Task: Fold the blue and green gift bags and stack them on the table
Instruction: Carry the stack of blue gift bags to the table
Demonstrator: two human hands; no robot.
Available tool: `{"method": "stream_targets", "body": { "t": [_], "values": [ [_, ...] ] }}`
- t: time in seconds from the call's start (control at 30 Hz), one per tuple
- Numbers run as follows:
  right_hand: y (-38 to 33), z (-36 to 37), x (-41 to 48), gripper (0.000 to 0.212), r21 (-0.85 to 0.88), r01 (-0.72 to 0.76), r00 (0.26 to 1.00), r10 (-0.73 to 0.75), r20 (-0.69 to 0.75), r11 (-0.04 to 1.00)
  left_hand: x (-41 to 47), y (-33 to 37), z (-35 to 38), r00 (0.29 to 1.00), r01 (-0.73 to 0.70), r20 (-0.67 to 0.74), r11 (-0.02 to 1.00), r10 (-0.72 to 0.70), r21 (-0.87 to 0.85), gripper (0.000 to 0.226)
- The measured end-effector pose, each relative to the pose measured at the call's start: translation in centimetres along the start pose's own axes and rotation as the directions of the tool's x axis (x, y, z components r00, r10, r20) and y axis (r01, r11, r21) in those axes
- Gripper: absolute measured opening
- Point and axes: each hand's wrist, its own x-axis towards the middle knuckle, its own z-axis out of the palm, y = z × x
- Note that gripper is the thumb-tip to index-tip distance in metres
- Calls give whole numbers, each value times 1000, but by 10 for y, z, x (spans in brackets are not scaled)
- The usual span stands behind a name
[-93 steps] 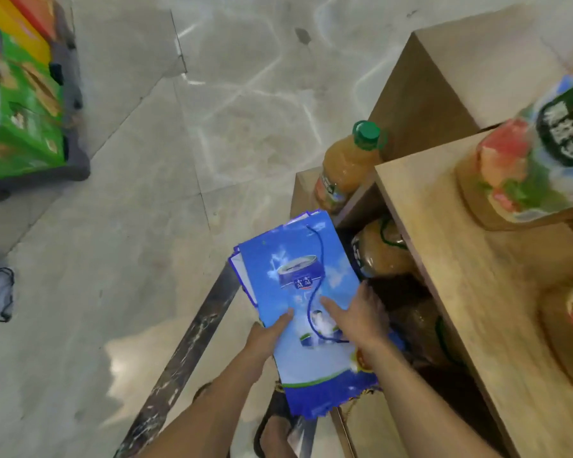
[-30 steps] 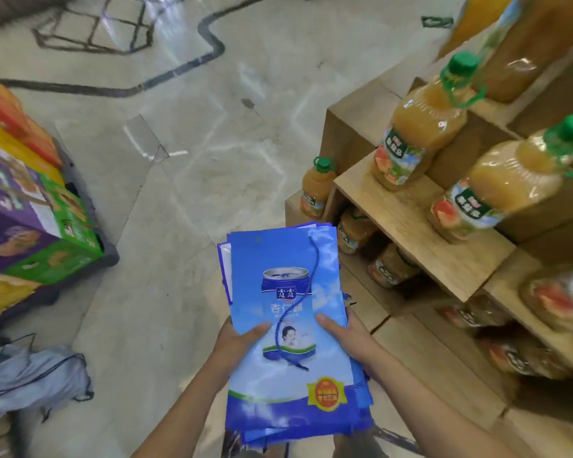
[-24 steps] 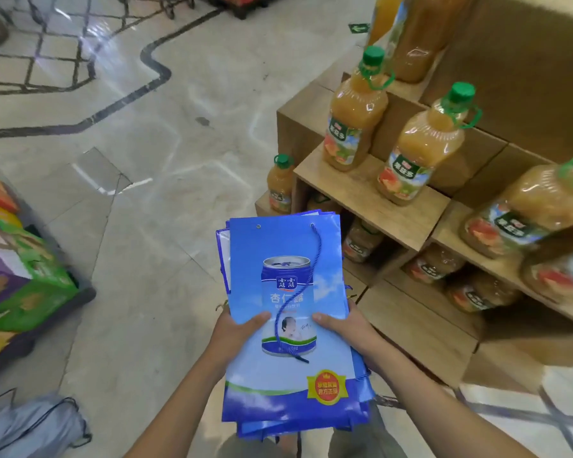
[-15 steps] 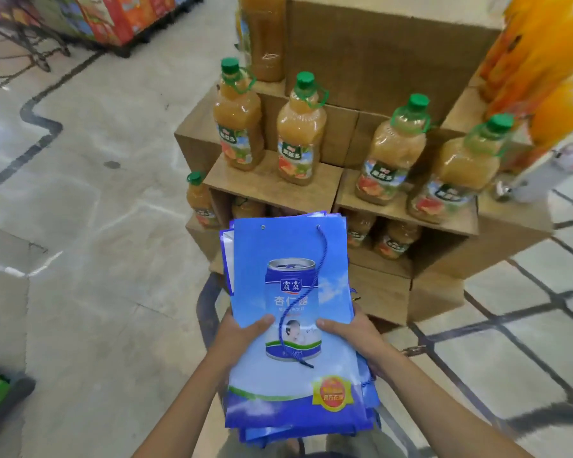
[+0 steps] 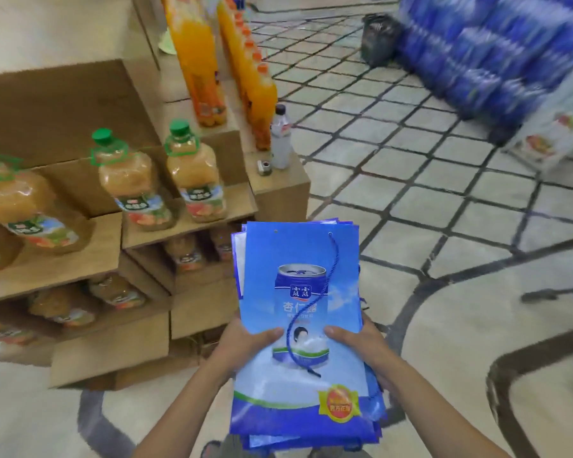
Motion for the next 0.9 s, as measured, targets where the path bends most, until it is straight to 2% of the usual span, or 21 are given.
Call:
{"method": "stream_targets", "body": {
  "t": [0.13,0.23,0.4,0.53,0.63,0.8,0.9],
  "values": [
    [-13,-98,-9,85,84,44,996,-36,-85,996,40,38,90,990,-65,129,995,55,77,62],
    [-25,-160,-16,76,132,67,989,-48,-141,989,67,65,154,972,-124,212,988,101,96,53],
    [-51,-244,-19,63,212,141,959,-80,-272,967,120,113,244,920,-205,364,970,145,129,58],
    [-75,-310,-2,75,234,191,927,-97,-362,953,180,153,314,864,-247,481,958,149,147,52],
    [-98,-362,19,78,248,216,904,-98,-415,944,234,184,366,818,-284,555,945,151,161,62],
    [-151,-444,57,64,275,266,856,-95,-509,924,323,245,454,726,-349,671,922,151,170,54],
    [-181,-493,72,58,302,304,820,-87,-565,904,368,282,509,644,-400,750,902,154,159,51]
  ]
}}
